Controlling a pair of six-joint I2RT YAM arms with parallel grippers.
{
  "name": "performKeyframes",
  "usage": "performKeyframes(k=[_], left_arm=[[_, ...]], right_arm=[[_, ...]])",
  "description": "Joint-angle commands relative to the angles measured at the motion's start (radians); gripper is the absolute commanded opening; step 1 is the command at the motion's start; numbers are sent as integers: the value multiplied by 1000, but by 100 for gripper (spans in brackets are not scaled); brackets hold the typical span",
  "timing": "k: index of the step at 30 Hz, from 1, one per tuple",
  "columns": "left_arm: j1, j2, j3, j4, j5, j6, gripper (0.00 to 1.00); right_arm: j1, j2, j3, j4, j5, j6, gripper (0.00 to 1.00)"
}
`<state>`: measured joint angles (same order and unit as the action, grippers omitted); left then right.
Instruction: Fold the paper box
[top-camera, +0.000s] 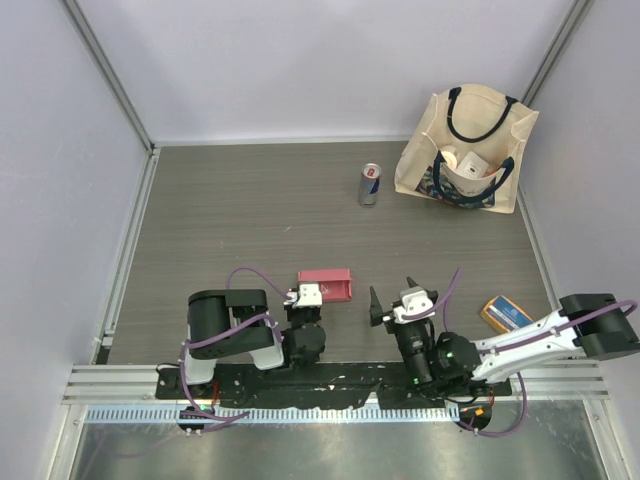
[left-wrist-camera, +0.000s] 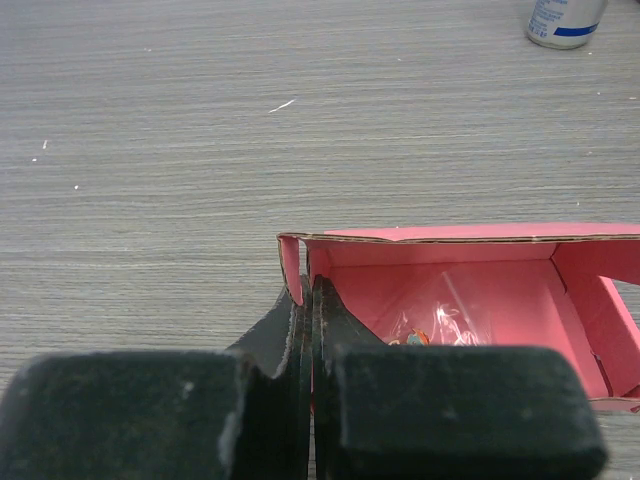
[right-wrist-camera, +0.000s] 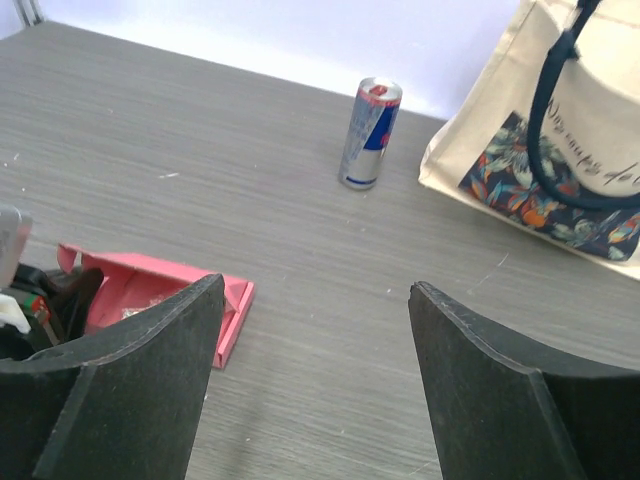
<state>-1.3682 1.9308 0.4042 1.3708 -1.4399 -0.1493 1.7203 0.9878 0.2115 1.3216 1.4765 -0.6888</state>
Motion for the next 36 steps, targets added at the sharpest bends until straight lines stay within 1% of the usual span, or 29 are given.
performKeyframes(k=[1, 4, 7, 8, 9, 10, 11, 12, 14, 15, 16, 18, 19, 20, 21, 22, 23, 24, 25, 26, 28, 29, 30, 31, 32, 33, 34, 35, 36], left_arm=[[-5, 11, -15, 177, -43, 34, 0], [-5, 4, -19, 175, -43, 31, 0], [-5, 4, -18, 177, -47, 31, 0], [-5, 5, -16, 177, -47, 33, 0], [-5, 5, -16, 175, -45, 31, 0], [-5, 5, -16, 175, -43, 33, 0], [-5, 5, -16, 177, -40, 31, 0], [-6, 4, -19, 175, -39, 31, 0], [-6, 2, -22, 175, -39, 31, 0], [-8, -1, -24, 175, -40, 28, 0], [-8, -4, -27, 175, -40, 25, 0], [-8, -7, -34, 177, -39, 19, 0], [-8, -10, -39, 177, -37, 13, 0], [-9, -9, -41, 175, -34, 10, 0], [-8, -9, -39, 177, -33, 10, 0], [-6, -7, -36, 175, -33, 11, 0], [-8, -4, -33, 177, -31, 14, 0], [-8, -4, -30, 177, -31, 17, 0], [-8, -3, -28, 175, -31, 19, 0], [-8, 0, -28, 175, -31, 17, 0], [-8, -1, -31, 177, -31, 16, 0], [-8, -3, -33, 175, -33, 13, 0], [-8, -7, -33, 177, -31, 13, 0], [-8, -7, -33, 177, -30, 11, 0], [-9, -7, -33, 175, -31, 11, 0], [-9, -4, -33, 177, -31, 10, 0], [-8, -4, -33, 177, -31, 8, 0], [-8, -4, -33, 177, -30, 8, 0], [-8, -9, -34, 177, -30, 8, 0]], right_arm=[[54, -70, 89, 338, 395, -274, 80], [78, -3, 118, 338, 395, -304, 82], [78, 87, 85, 340, 351, -183, 83], [78, 128, 75, 338, 279, -107, 84], [79, 165, 62, 338, 227, -71, 84], [79, 245, 62, 337, 170, -27, 86], [75, 276, 68, 335, 94, 15, 88], [61, 299, 101, 294, -56, 91, 90], [9, 342, 149, 208, -216, 173, 93], [-78, 341, 167, 126, -386, 280, 93], [-121, 336, 175, 123, -419, 302, 93], [-198, 310, 174, 203, -447, 299, 93], [-270, 293, 181, 179, -494, 329, 93], [-324, 235, 204, 94, -513, 391, 93], [-387, 204, 289, -241, -533, 494, 93], [-566, 174, 337, -438, -653, 828, 94], [-658, 152, 380, -605, -723, 971, 93], [-719, 144, 425, -807, -773, 1085, 93], [-764, 131, 428, -855, -829, 1138, 93], [-789, 118, 427, -886, -850, 1178, 93], [-809, 88, 456, -1071, -884, 1251, 94], [-853, 86, 477, -1158, -956, 1363, 94], [-876, 83, 502, -1300, -1001, 1412, 93], [-902, 78, 503, -1365, -1048, 1478, 93], [-935, 71, 499, -1412, -1150, 1539, 92], [-970, 58, 458, -1429, -1194, 1660, 90], [-978, 29, 428, -1409, -1237, 1708, 87], [-976, 19, 395, -1385, -1260, 1757, 79], [-976, 9, 326, -1328, -1319, 1861, 75]])
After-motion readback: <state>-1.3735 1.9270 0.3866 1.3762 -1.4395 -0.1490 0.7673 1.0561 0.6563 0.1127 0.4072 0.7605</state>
